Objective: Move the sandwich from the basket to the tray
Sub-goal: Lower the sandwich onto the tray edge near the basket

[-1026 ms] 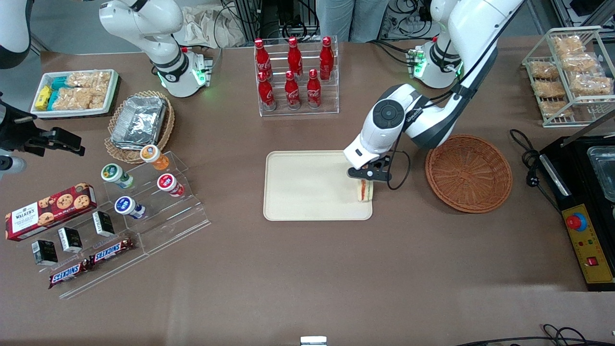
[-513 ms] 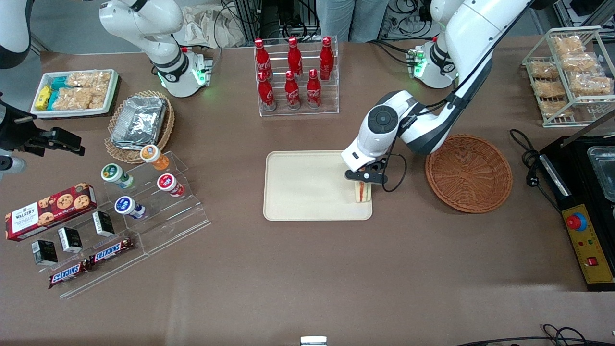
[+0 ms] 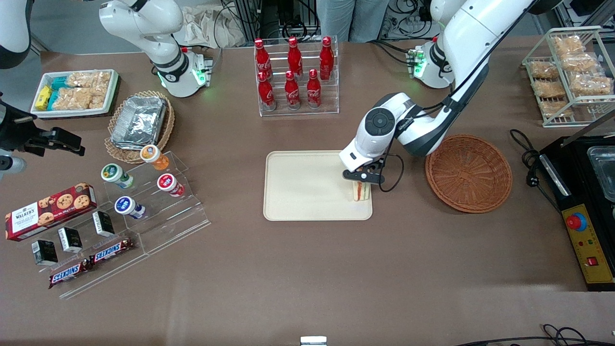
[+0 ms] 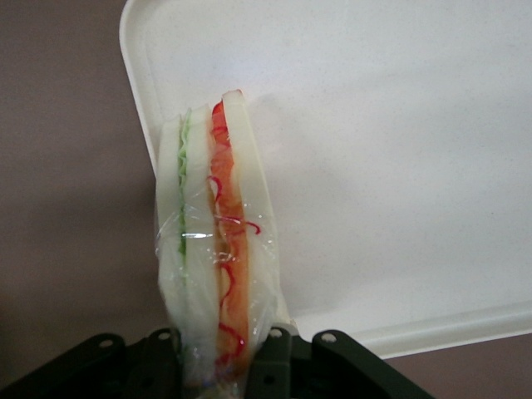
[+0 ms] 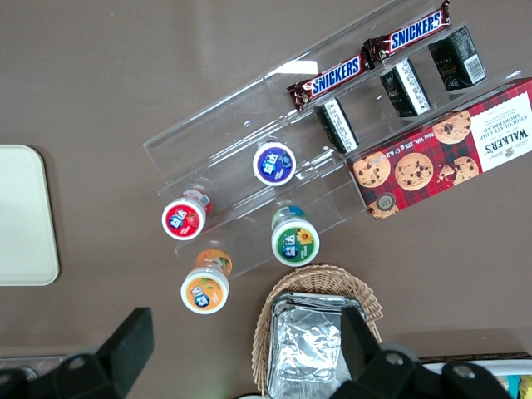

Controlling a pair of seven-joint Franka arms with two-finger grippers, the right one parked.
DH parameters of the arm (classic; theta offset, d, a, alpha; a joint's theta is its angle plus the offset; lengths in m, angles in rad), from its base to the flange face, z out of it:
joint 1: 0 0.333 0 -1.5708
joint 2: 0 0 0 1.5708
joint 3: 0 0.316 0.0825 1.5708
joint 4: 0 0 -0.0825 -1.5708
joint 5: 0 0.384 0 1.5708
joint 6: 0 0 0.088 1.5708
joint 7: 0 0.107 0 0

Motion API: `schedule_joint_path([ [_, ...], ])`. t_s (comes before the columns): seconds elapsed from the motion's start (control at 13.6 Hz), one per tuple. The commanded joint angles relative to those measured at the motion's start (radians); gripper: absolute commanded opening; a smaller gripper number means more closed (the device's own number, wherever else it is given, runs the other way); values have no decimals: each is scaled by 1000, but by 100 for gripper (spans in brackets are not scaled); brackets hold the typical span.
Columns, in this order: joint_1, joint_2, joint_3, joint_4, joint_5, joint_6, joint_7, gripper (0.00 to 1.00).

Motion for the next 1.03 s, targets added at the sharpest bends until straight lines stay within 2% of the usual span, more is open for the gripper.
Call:
schedule_joint_path([
  [0.0,-17,23,5,23,26,3,-27,0],
  [0.07,-18,26,5,23,28,3,-27,5],
  [0.15,-18,28,5,23,28,3,-25,18],
  [0.22,-18,32,5,23,35,3,-22,46],
  [0.37,-17,54,6,25,101,3,-28,76],
  [0.44,-18,55,6,25,106,3,-33,92],
  [0.51,-18,55,6,25,104,3,-33,99],
  [0.95,-18,55,6,28,106,3,-59,99],
])
